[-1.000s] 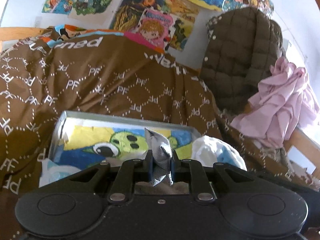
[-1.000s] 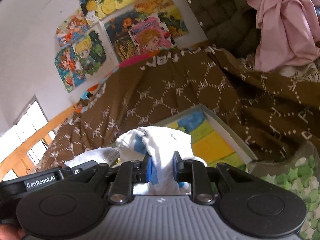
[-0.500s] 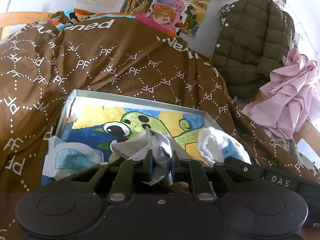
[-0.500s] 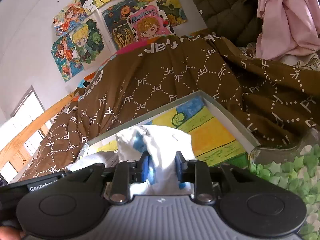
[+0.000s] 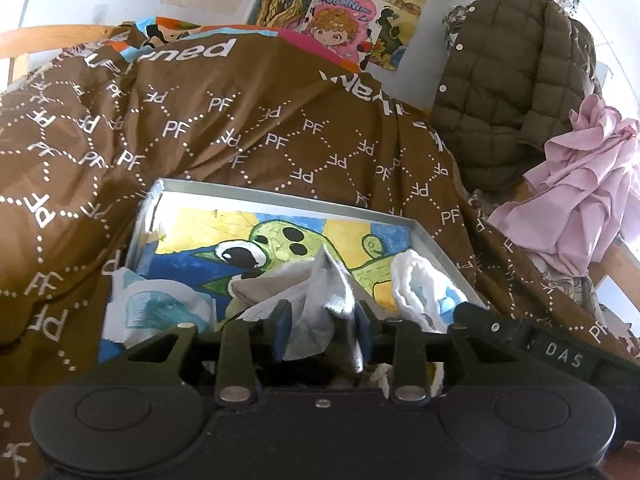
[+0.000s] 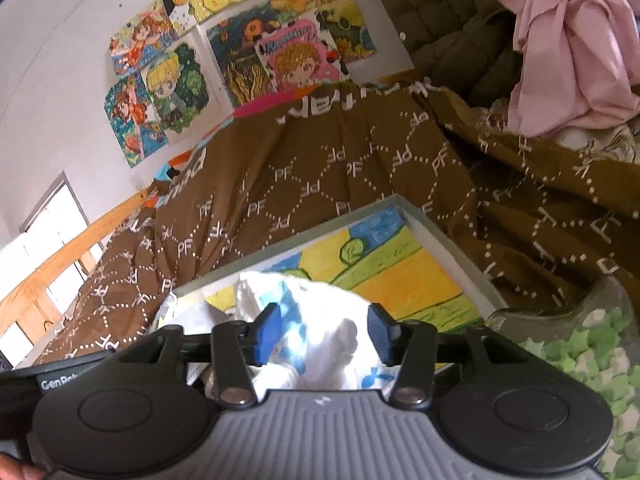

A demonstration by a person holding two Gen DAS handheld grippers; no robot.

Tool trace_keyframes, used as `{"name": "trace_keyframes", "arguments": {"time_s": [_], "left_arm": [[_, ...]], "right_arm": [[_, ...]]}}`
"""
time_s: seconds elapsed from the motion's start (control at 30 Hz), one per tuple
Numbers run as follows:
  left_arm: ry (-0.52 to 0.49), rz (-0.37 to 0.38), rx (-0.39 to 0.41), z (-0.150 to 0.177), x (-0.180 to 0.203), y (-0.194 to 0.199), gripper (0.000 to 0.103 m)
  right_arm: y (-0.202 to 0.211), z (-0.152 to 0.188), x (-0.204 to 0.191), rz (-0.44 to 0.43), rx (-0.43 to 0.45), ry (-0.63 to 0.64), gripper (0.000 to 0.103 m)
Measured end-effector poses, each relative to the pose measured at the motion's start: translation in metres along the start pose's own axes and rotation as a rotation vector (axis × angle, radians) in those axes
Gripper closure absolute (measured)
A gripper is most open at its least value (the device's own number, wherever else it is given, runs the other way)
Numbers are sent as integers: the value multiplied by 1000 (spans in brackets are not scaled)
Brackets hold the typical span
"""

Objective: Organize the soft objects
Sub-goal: 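Open the left gripper to drop the grey cloth while the right gripper releases its cloth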

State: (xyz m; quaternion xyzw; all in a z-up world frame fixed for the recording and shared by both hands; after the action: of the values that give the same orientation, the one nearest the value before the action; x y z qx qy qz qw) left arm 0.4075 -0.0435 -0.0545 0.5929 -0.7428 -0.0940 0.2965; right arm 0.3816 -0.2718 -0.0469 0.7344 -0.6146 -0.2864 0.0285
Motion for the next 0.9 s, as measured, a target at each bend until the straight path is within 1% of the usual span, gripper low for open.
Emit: {"name": "trace_keyframes", "arguments": {"time_s": [0.03,0.07,0.17,0.2,0.23,0.3,0.4,0.5,0.67,0.77,0.9], "left_arm": [[-5,-9,3,-1,1,4,61],[-10,-15,9,-2,2,8,60],[-21,-29,35,-7,5,23,51],[-21,-31,45,-8,6,29,45],[-21,-33,56,-10,7,34,39],[-26,-41,79,-14,11,46,32],[-30,-49,112,-19,16,67,23],[-31,-55,143,-21,20,89,17],[-10,-60,193,-15,23,127,11],[2,-64,216,-9,22,148,9],[5,-63,245,0,21,176,7]], "right_arm": [[4,-1,-1,-4,11,2,42],[7,-4,-2,-10,20,5,37],[22,-10,-7,-21,60,20,28],[27,-12,-9,-22,72,24,22],[34,-14,-11,-20,89,29,19],[46,-16,-13,-12,121,32,9],[67,-18,-12,-8,158,18,3],[88,-20,-11,-6,193,9,0],[119,-22,-19,-4,248,27,0],[139,-20,-29,-3,287,59,0],[163,-9,-44,-8,313,101,0]]}}
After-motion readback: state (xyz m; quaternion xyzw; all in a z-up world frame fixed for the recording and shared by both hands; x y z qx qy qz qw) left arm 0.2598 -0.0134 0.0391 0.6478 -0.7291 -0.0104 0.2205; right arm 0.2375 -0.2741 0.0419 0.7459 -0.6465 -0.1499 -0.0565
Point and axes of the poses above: each gripper's, at about its wrist camera, not at the fingertips, and y roughly against the way its jaws point, x to its right, z to its underside, the point moved 3 cm from there along -y, roughly the way its jaws point
